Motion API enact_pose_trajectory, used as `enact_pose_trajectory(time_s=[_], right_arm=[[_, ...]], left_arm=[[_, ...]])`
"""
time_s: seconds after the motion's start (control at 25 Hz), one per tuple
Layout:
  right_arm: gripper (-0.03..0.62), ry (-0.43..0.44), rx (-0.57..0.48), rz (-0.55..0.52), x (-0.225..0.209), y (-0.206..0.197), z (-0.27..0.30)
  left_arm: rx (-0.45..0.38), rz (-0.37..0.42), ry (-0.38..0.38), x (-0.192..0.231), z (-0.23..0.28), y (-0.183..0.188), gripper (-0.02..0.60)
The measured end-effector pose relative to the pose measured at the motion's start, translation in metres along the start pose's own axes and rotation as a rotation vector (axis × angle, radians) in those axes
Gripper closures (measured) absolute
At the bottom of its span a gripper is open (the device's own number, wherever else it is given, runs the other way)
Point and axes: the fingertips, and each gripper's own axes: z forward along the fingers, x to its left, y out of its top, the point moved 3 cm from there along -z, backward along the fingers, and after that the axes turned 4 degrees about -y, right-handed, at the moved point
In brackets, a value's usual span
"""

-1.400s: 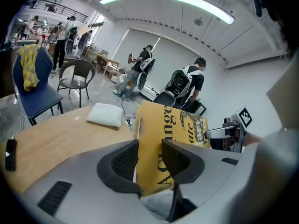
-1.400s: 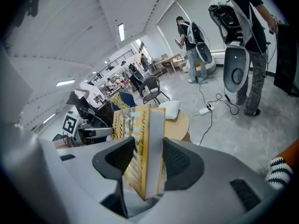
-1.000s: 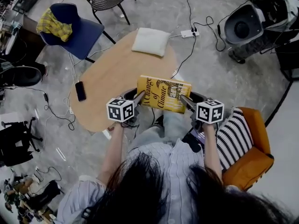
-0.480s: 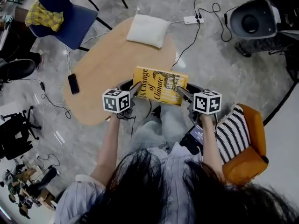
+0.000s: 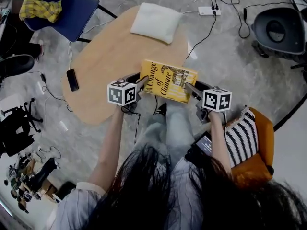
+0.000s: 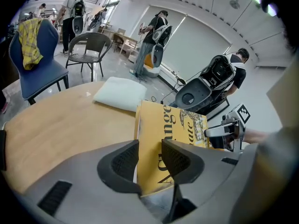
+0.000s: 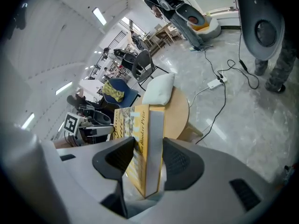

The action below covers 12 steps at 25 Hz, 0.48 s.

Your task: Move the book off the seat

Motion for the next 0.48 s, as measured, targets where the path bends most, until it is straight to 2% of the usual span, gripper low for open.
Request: enact_pose_trajectory(time_s=[0.48], right_arm=[[0.395, 0.023, 0.048, 0.06, -0.046, -0.006, 0.059]], left_arm=[[0.091, -0.02, 0.033, 0.041, 0.053, -0.016, 0.425]])
